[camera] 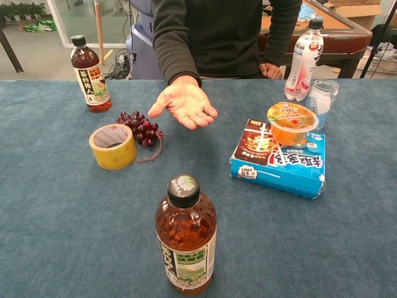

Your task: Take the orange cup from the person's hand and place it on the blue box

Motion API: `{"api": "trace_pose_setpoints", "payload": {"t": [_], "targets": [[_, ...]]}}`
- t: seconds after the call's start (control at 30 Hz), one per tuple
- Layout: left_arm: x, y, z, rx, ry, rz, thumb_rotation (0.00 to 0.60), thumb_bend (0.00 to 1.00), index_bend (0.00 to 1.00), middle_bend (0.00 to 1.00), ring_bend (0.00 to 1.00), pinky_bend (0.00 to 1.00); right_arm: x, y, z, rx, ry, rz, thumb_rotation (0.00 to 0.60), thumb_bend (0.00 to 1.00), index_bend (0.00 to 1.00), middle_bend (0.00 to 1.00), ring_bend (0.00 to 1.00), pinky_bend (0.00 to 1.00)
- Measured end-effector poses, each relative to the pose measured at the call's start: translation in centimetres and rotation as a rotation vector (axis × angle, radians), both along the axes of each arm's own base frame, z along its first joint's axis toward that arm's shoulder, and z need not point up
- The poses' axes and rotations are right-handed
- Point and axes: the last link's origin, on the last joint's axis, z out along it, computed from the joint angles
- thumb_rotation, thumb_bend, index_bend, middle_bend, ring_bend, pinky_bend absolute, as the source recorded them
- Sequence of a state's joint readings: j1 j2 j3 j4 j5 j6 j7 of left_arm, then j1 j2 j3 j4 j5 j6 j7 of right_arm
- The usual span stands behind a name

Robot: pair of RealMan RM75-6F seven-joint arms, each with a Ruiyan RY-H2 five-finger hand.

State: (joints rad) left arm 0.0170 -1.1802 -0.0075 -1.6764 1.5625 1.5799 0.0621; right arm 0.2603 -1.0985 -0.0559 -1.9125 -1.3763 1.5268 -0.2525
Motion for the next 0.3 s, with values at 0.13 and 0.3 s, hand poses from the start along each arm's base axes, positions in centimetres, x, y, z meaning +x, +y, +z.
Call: {"api": "trace_pose_setpoints", "payload": {"t": [0.13,0.3], "targets": [[0.1,0.1,-0.1,0.0,0.005,-0.001,0.6,0.17,0.41,0.34,0.29,0.18,-1.5,2.8,0.8,-0.046,-0.005,-0.05,0.6,0.49,0.0,0.13,0.0,0.13],[0.1,0.2,-0.2,-0.004,0.005,0.001,0.6,0.17,0.41,0.34,0.29,0.18,-2.3,4.5,1.2,-0.075,-0.024,-0.07,0.6,0.49,0.0,0.13,0.0,0.13]]}}
